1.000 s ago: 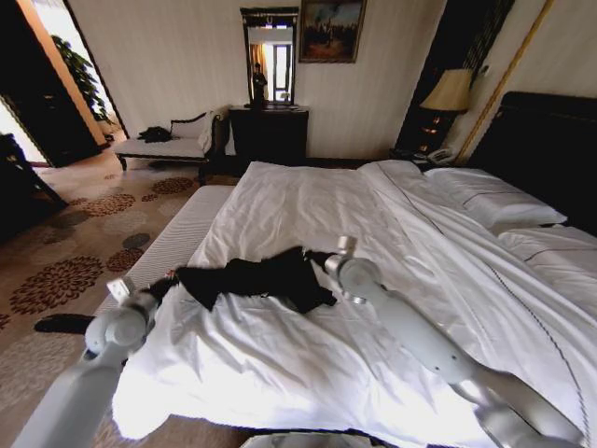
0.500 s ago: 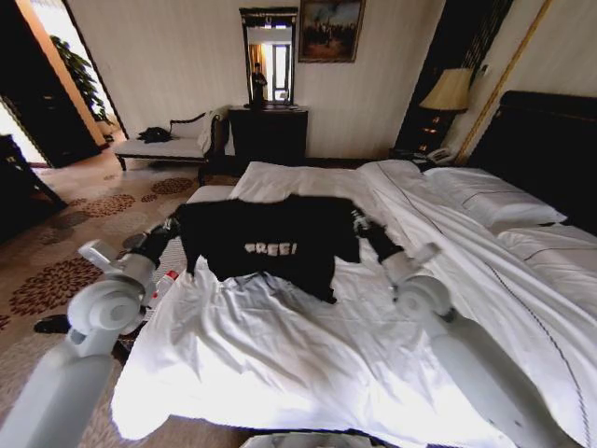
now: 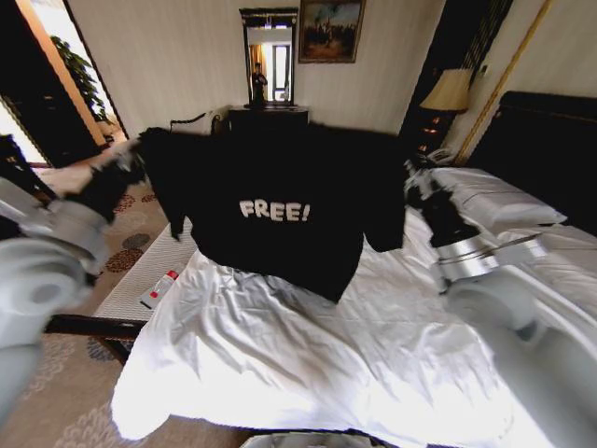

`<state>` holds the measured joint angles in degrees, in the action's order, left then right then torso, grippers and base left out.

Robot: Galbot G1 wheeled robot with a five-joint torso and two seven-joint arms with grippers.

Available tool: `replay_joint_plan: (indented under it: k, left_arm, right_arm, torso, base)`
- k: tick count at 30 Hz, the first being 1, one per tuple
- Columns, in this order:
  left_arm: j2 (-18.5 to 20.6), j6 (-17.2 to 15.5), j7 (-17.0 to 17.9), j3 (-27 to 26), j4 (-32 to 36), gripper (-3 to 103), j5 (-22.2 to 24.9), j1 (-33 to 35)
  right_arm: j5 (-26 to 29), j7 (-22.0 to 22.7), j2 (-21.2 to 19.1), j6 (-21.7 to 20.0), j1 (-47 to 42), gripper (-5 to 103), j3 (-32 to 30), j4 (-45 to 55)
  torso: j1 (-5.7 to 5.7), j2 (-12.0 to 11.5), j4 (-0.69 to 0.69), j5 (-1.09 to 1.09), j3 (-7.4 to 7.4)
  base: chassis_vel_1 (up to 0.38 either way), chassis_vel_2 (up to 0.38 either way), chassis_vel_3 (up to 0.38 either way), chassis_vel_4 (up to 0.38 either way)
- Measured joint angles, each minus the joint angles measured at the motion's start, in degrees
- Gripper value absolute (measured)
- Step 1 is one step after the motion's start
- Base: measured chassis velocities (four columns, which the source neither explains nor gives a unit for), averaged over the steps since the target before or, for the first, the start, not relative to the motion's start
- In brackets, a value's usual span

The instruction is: Fold the clothes on the bed.

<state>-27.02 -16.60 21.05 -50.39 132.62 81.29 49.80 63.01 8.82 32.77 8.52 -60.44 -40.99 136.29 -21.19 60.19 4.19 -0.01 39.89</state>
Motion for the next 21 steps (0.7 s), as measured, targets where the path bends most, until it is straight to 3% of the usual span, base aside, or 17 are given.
replay_joint_plan:
  k: [2, 5, 6, 7, 9, 10, 11, 12, 14, 16, 19, 21]
  left_arm:
    - [0.9, 0.0, 0.3, -1.1, 0.4, 1, 1.6, -0.2]
    - [3.7, -0.3, 0.8, -8.6, 2.7, 1, 7.9, 2.2]
    - [3.7, -0.3, 0.8, -8.6, 2.7, 1, 7.9, 2.2]
    - [4.6, -0.4, 0.8, -14.5, 4.0, 1, 10.7, 5.0]
    - [5.1, -0.4, 0.7, -21.0, 5.1, 1, 13.2, 9.0]
    - [5.2, -0.4, 0.2, -28.0, 6.2, 1, 15.8, 14.0]
    - [5.2, -0.4, -0.2, -31.5, 6.8, 1, 17.1, 17.0]
    - [5.2, -0.4, -0.2, -31.5, 6.8, 1, 17.1, 17.0]
    - [4.6, -0.7, -0.4, -36.7, 7.7, 1, 19.9, 21.1]
    - [3.6, -2.0, 1.0, -39.0, 8.9, 1, 24.0, 23.2]
    - [2.7, -3.7, 2.4, -37.7, 9.8, 1, 25.1, 24.0]
    - [1.0, -8.2, 5.3, -30.9, 10.8, 1, 24.2, 25.2]
  right_arm:
    - [1.2, 0.2, -0.9, -0.1, -0.8, 0, -2.3, 0.9]
    - [5.6, 0.6, -3.4, -0.2, -4.9, 0, -11.2, 4.8]
    - [5.6, 0.6, -3.4, -0.2, -4.9, 0, -11.2, 4.8]
    - [7.7, 0.6, -4.4, -0.2, -7.9, 0, -16.6, 6.8]
    - [9.3, 0.6, -5.3, -0.3, -11.0, 0, -22.1, 7.3]
    - [10.7, 0.7, -5.9, -0.6, -14.3, 0, -28.4, 7.6]
    - [11.4, 0.9, -6.0, -1.1, -15.8, 0, -31.7, 7.6]
    - [11.4, 0.9, -6.0, -1.1, -15.8, 0, -31.7, 7.6]
    - [12.2, 2.2, -5.9, -2.3, -17.5, 0, -35.2, 7.6]
    - [13.1, 5.8, -4.7, -5.9, -18.9, 0, -38.0, 7.5]
    - [13.0, 8.0, -3.3, -8.4, -19.6, 0, -38.1, 7.5]
    - [10.7, 11.6, -0.3, -12.9, -20.4, 0, -34.1, 7.3]
  torso:
    - [0.0, 0.0, 0.0, 0.01, 0.0]
    - [0.0, 0.0, 0.02, 0.01, 0.0]
    - [0.0, 0.0, 0.02, 0.01, 0.0]
    - [0.0, 0.0, 0.01, 0.03, -0.01]
    - [0.01, 0.0, 0.01, 0.01, -0.01]
    - [0.01, 0.0, 0.0, -0.01, -0.01]
    - [0.01, 0.0, 0.0, -0.01, -0.01]
    - [0.01, 0.0, 0.0, -0.01, -0.01]
    - [0.01, 0.0, -0.01, 0.0, -0.01]
    - [0.01, 0.0, -0.01, 0.01, -0.01]
    - [0.01, 0.0, 0.0, 0.03, 0.0]
    - [0.01, 0.0, 0.02, 0.0, 0.0]
  base:
    - [0.0, 0.0, 0.0, 0.0]
    - [0.0, 0.0, 0.0, 0.0]
    - [0.0, 0.0, 0.0, 0.0]
    - [0.0, 0.0, 0.0, 0.0]
    - [0.0, 0.0, 0.0, 0.0]
    - [0.0, 0.0, 0.0, 0.0]
    - [0.0, 0.0, 0.0, 0.0]
    - [0.0, 0.0, 0.0, 0.0]
    - [0.0, 0.0, 0.0, 0.0]
    - [0.0, 0.0, 0.0, 0.0]
    - [0.0, 0.0, 0.0, 0.0]
    - [0.0, 0.0, 0.0, 0.0]
